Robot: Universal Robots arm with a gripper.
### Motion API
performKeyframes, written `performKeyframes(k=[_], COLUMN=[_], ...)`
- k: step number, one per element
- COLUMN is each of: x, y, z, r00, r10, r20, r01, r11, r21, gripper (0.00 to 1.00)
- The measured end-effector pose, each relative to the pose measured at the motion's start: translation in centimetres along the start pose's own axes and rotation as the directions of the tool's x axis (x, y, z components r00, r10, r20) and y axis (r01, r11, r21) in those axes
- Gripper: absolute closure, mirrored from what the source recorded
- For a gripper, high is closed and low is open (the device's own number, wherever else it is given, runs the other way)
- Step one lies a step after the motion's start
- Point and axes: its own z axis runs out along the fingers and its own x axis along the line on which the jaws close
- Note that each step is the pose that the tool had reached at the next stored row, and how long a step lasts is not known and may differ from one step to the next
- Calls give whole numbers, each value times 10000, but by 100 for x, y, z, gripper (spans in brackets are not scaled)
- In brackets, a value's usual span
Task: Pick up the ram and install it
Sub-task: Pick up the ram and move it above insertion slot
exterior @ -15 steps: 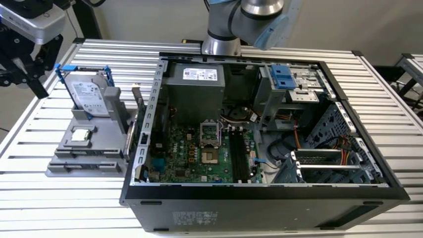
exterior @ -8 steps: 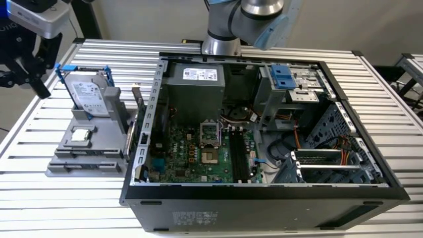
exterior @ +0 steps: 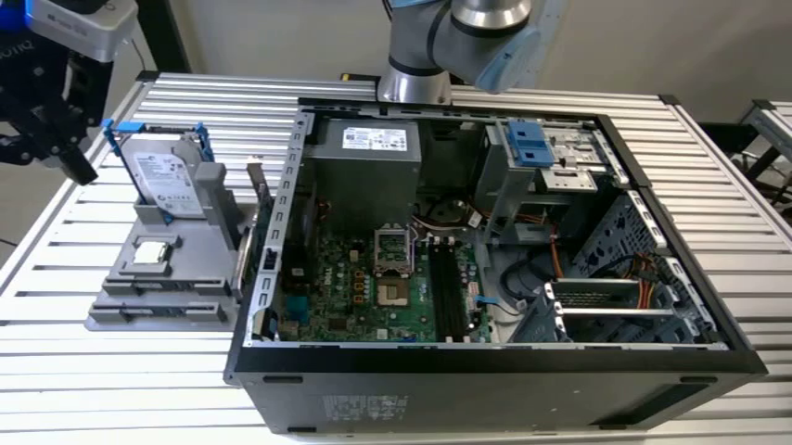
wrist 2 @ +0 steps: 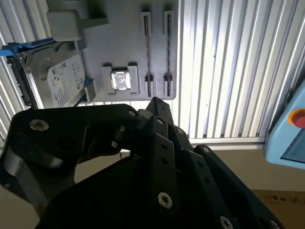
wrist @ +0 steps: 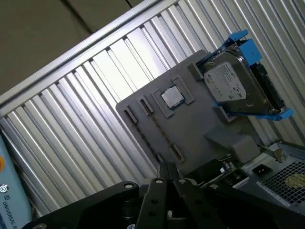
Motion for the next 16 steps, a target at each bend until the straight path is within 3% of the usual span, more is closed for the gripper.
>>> performKeyframes(k=[4, 8, 12, 16], x=[0, 0, 0, 0], y=[-1, -1, -1, -1], z=[0, 0, 1, 2], r00=[9979, 9916, 9800, 9631], r10=[-646, -1297, -1992, -2691], r20=[-14, -26, -37, -46], r01=[646, 1297, 1992, 2690], r11=[9979, 9915, 9799, 9631], r21=[-27, -56, -87, -120], gripper=[100, 100, 100, 100])
